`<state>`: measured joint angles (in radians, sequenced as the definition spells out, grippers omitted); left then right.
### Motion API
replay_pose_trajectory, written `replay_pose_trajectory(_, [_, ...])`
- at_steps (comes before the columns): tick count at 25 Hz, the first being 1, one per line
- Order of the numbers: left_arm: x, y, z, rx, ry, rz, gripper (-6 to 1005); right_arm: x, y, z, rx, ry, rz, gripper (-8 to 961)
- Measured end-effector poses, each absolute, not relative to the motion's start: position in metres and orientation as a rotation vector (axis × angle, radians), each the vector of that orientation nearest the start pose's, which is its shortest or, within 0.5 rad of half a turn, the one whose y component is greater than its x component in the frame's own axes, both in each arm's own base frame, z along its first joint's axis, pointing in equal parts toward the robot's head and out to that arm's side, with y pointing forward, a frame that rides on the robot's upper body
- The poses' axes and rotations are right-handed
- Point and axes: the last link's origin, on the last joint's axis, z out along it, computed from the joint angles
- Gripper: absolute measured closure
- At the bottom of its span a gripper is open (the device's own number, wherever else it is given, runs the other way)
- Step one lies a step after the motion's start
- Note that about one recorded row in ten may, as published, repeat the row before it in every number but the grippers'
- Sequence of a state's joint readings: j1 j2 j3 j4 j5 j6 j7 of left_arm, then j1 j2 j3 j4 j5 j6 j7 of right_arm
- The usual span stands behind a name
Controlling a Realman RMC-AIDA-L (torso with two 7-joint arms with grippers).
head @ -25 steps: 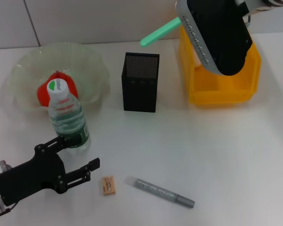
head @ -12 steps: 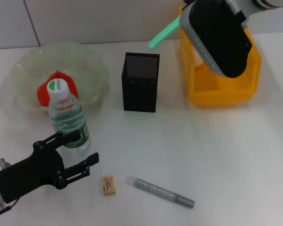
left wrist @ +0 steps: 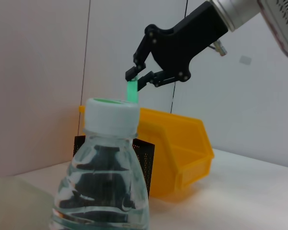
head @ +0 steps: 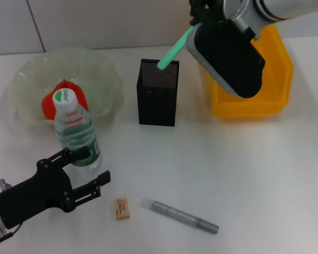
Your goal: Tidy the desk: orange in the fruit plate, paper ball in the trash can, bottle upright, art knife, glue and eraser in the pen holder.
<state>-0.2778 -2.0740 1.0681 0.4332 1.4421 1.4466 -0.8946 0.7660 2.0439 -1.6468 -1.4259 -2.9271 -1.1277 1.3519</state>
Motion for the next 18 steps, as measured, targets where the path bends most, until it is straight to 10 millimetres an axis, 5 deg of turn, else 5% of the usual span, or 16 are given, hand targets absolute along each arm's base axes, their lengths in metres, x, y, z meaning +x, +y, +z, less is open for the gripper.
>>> replay_pose_trajectory(18, [-0.307, 0.256, -0.044, -2.499, -0.502, -0.860, 214, 0.085, 0.439, -0.023, -2.064, -1.473, -1.089, 799])
